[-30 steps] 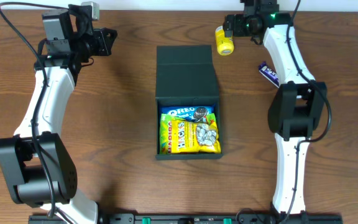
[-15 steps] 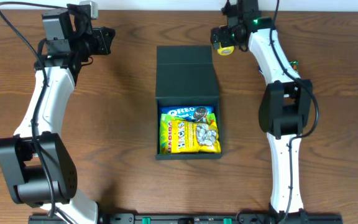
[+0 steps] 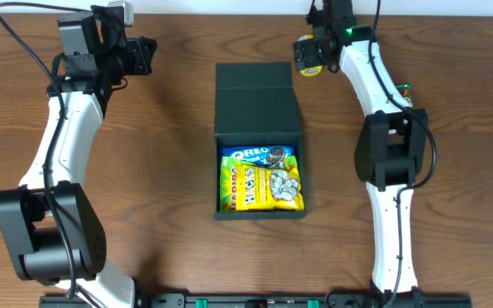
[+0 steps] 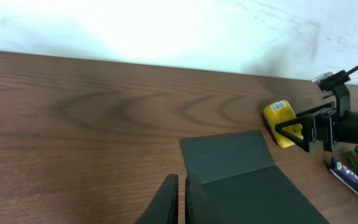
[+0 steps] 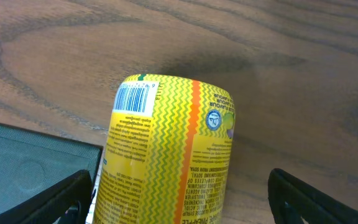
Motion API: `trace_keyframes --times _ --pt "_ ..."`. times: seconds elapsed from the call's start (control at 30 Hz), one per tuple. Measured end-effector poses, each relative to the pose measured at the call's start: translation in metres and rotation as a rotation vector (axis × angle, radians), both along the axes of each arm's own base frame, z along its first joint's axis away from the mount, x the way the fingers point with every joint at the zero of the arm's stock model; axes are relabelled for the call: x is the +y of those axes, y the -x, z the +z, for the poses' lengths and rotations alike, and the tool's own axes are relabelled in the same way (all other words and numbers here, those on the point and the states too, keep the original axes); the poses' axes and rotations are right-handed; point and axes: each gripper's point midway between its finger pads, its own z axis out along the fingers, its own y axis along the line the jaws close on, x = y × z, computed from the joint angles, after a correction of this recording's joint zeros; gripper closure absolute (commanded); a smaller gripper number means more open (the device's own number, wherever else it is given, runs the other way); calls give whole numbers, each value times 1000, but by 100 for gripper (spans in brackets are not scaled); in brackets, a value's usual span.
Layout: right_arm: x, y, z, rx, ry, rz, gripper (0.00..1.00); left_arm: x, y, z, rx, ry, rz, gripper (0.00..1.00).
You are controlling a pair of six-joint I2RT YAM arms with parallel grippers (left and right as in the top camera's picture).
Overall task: Pack container
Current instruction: 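Carry the yellow can to the box and place it inside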
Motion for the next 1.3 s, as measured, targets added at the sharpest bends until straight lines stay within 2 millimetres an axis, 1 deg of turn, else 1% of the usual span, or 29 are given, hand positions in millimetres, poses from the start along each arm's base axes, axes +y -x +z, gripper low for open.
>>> trace_keyframes --times 0.13,0.4,0.5,0.53,0.67,0.73,1.03,1.17,1.3 --pt "2 2 -3 8 1 4 11 1 0 0 -1 -2 3 93" --pt "2 6 -7 24 6 8 18 3 -1 0 -2 -11 15 93" --pt "1 10 -14 48 9 8 19 3 -1 0 -2 -11 15 93" --pt "2 10 -16 51 10 8 21 3 -1 0 -2 -11 15 93" --pt "2 12 -19 58 14 16 35 3 -1 -1 -2 -11 15 93" --pt "3 13 -20 61 14 17 39 3 -2 0 -3 -11 15 93" --pt "4 12 -19 61 15 14 45 3 -2 -1 -2 -13 18 93" --pt "4 10 -11 50 14 13 48 3 -2 -1 -2 -13 18 94" --pt "5 1 15 10 8 13 50 3 -2 -1 -2 -13 18 93"
